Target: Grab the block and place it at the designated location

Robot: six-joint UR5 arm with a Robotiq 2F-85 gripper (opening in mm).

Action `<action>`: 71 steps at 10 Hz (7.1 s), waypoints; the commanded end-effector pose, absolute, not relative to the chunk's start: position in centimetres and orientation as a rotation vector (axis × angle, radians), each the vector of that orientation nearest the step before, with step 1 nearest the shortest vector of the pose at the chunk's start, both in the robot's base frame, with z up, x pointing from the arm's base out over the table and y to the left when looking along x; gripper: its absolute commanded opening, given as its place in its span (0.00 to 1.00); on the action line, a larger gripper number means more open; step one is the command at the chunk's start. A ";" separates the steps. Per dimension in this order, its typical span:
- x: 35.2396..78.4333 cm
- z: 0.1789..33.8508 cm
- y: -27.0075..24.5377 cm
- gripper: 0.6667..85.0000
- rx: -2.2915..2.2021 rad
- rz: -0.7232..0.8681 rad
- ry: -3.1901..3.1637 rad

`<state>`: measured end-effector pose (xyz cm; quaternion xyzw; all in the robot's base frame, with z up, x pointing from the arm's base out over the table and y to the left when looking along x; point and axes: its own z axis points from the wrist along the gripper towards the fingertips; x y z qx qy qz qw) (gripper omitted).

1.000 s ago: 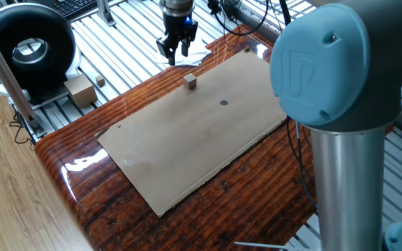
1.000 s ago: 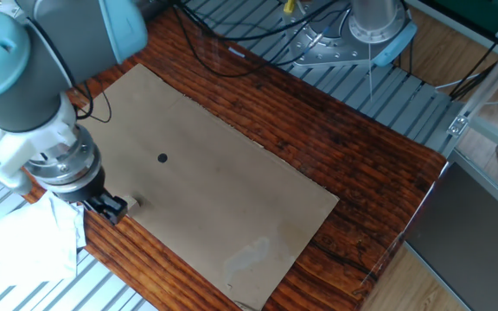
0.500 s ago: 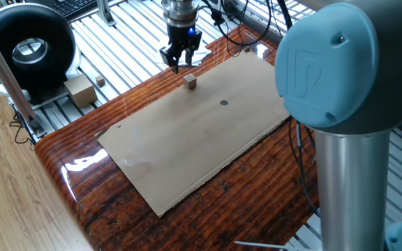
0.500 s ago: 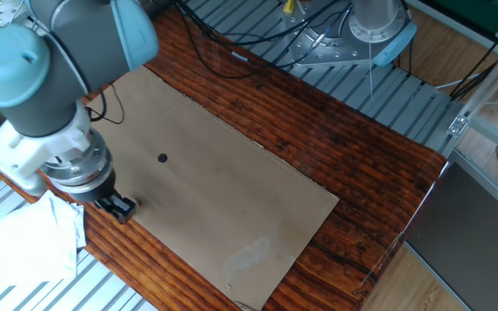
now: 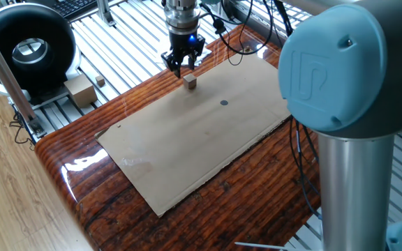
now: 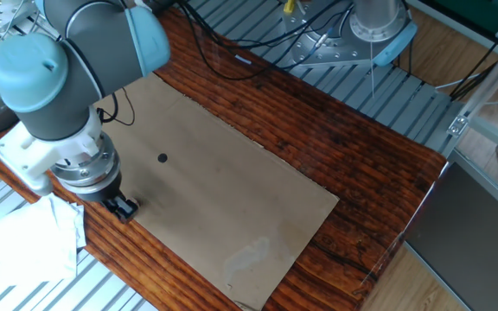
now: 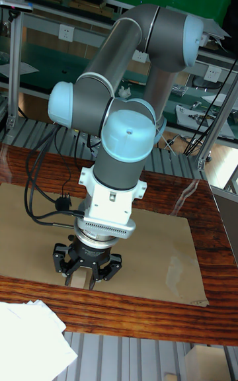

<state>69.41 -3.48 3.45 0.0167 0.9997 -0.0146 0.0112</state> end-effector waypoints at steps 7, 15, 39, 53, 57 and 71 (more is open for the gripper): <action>68.1 3.3 -3.0 0.50 0.154 0.003 3.154; 67.9 3.9 -3.2 0.53 0.138 -0.016 3.175; 67.6 1.8 -3.3 0.45 0.145 -0.008 3.134; 65.8 6.6 -2.4 0.00 0.144 0.059 3.148; 62.9 6.6 -4.5 0.00 0.081 0.040 3.152; 60.8 5.2 -6.3 0.00 0.013 -0.015 3.143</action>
